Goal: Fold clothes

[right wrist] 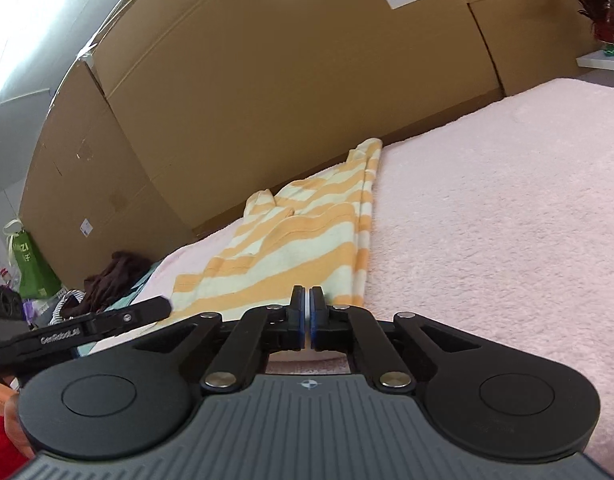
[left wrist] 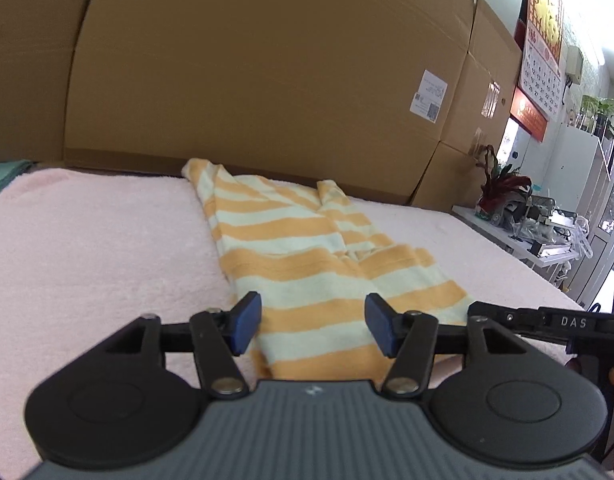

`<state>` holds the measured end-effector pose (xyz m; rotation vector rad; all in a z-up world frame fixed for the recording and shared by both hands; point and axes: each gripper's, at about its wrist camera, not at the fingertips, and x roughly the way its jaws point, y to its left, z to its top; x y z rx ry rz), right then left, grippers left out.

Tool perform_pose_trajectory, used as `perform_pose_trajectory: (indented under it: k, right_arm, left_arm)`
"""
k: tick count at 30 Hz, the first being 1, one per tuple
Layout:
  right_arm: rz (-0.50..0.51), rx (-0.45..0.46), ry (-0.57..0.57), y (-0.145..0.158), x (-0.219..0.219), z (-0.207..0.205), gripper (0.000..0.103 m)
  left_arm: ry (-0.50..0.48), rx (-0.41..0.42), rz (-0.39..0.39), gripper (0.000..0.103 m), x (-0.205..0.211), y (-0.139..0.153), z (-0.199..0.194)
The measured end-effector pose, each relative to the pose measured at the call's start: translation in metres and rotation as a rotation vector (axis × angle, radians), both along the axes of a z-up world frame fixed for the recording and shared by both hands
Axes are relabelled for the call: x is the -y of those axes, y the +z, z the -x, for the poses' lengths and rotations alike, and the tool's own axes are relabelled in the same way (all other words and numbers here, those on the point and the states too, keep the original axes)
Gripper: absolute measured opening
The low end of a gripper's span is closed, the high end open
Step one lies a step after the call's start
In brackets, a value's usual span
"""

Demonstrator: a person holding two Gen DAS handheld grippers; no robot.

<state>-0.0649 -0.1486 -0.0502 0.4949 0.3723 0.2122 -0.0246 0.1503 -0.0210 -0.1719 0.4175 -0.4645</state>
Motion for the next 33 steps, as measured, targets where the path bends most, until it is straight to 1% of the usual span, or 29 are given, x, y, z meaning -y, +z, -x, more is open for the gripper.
perform_pose_trajectory:
  k: [1, 3, 4, 6, 7, 8, 10, 11, 12, 13, 15, 16, 17, 18, 19, 20, 21, 22, 23, 26, 27, 29, 31, 32, 33]
  right_arm:
    - [0.012, 0.015, -0.013, 0.003, 0.001, 0.006, 0.010]
    - [0.063, 0.077, -0.037, 0.009, -0.004, 0.020, 0.019]
    - [0.068, 0.089, -0.025, 0.009, -0.008, 0.022, 0.020]
    - [0.069, 0.101, 0.017, 0.008, -0.017, 0.020, 0.020]
    - [0.079, 0.093, 0.042, 0.006, -0.023, 0.018, 0.020]
    - [0.099, 0.087, 0.041, 0.004, -0.024, 0.016, 0.020]
    - [0.140, 0.074, 0.036, 0.000, -0.028, 0.013, 0.017]
    - [0.161, 0.068, 0.034, -0.002, -0.029, 0.012, 0.017]
    - [0.161, 0.065, 0.031, -0.002, -0.027, 0.013, 0.015]
    - [0.165, 0.064, 0.025, -0.002, -0.023, 0.015, 0.011]
    - [0.174, 0.063, 0.016, -0.002, -0.019, 0.021, 0.009]
    - [0.183, 0.061, 0.014, -0.001, -0.019, 0.024, 0.009]
    - [0.192, 0.059, 0.013, 0.000, -0.020, 0.027, 0.010]
    - [0.206, 0.058, 0.008, 0.002, -0.022, 0.030, 0.016]
    - [0.222, 0.065, 0.001, 0.004, -0.022, 0.034, 0.029]
    - [0.240, 0.075, -0.014, 0.006, -0.023, 0.037, 0.037]
    - [0.265, 0.083, -0.021, 0.007, -0.022, 0.040, 0.050]
    - [0.290, 0.091, -0.028, 0.007, -0.021, 0.043, 0.051]
    - [0.302, 0.095, -0.018, 0.007, -0.019, 0.045, 0.051]
    - [0.311, 0.089, 0.002, 0.005, -0.014, 0.047, 0.051]
    - [0.331, 0.090, 0.011, 0.004, -0.016, 0.045, 0.051]
    - [0.372, 0.091, 0.028, 0.001, -0.020, 0.041, 0.051]
    - [0.413, 0.098, 0.047, 0.000, -0.024, 0.037, 0.051]
    - [0.414, 0.099, 0.057, -0.001, -0.025, 0.034, 0.051]
    - [0.386, 0.094, 0.072, -0.001, -0.022, 0.031, 0.051]
  left_arm:
    - [-0.016, 0.009, 0.021, 0.060, -0.004, -0.001, 0.009]
    - [-0.062, 0.022, 0.077, 0.060, -0.008, -0.003, 0.025]
    - [-0.084, 0.031, 0.084, 0.060, -0.004, -0.005, 0.030]
    - [-0.128, 0.054, 0.068, 0.064, 0.011, -0.010, 0.036]
    - [-0.124, 0.050, 0.033, 0.064, 0.020, -0.014, 0.036]
    - [-0.109, 0.031, -0.010, 0.058, 0.026, -0.019, 0.032]
    - [-0.115, 0.043, -0.031, 0.058, 0.024, -0.024, 0.031]
    - [-0.120, 0.045, -0.031, 0.058, 0.021, -0.025, 0.032]
    - [-0.123, 0.037, -0.024, 0.058, 0.016, -0.025, 0.032]
    - [-0.119, 0.027, -0.009, 0.057, 0.012, -0.025, 0.032]
    - [-0.104, 0.005, 0.026, 0.057, 0.002, -0.024, 0.034]
    - [-0.090, 0.004, 0.040, 0.058, -0.002, -0.023, 0.036]
    - [-0.071, 0.022, 0.042, 0.061, -0.004, -0.021, 0.040]
    - [-0.049, 0.047, 0.039, 0.066, -0.006, -0.019, 0.045]
    - [-0.031, 0.080, 0.039, 0.074, -0.008, -0.017, 0.050]
    - [-0.015, 0.108, 0.050, 0.082, -0.012, -0.015, 0.053]
    - [0.001, 0.129, 0.067, 0.086, -0.017, -0.015, 0.055]
    - [0.013, 0.127, 0.077, 0.088, -0.021, -0.016, 0.054]
    - [0.014, 0.096, 0.078, 0.087, -0.023, -0.017, 0.050]
    - [0.002, 0.041, 0.027, 0.086, -0.016, -0.024, 0.041]
    - [-0.004, 0.030, -0.001, 0.086, -0.011, -0.026, 0.039]
    - [-0.021, 0.026, -0.014, 0.086, -0.005, -0.028, 0.035]
    - [-0.044, 0.013, 0.024, 0.086, -0.005, -0.029, 0.030]
    - [-0.052, 0.004, 0.051, 0.086, -0.007, -0.030, 0.027]
    - [-0.054, -0.006, 0.081, 0.086, -0.009, -0.031, 0.024]
